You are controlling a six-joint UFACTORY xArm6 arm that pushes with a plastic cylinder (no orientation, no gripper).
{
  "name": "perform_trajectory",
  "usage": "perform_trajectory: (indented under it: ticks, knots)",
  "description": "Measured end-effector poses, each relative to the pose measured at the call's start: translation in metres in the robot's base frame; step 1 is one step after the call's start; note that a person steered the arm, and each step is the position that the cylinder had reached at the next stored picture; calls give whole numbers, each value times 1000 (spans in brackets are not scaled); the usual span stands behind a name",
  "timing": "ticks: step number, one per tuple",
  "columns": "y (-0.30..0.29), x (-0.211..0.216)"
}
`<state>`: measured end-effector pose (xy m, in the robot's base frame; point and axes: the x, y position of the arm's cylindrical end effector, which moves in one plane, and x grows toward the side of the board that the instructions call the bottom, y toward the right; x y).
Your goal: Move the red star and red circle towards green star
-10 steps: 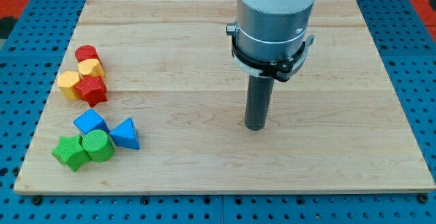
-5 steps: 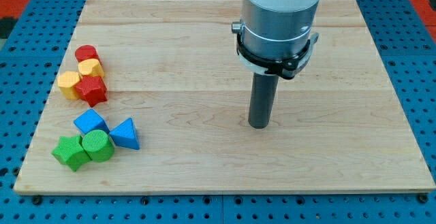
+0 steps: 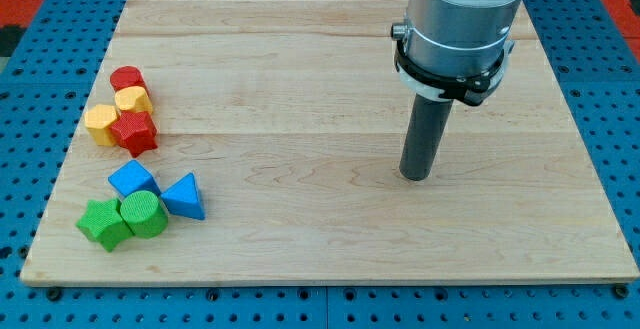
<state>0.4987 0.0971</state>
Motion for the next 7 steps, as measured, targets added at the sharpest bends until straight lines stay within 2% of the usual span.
perform_trajectory:
  ticks: [2,4,7]
  knots:
    - [-20,-24]
    - [-48,-24]
    - [-245,-15]
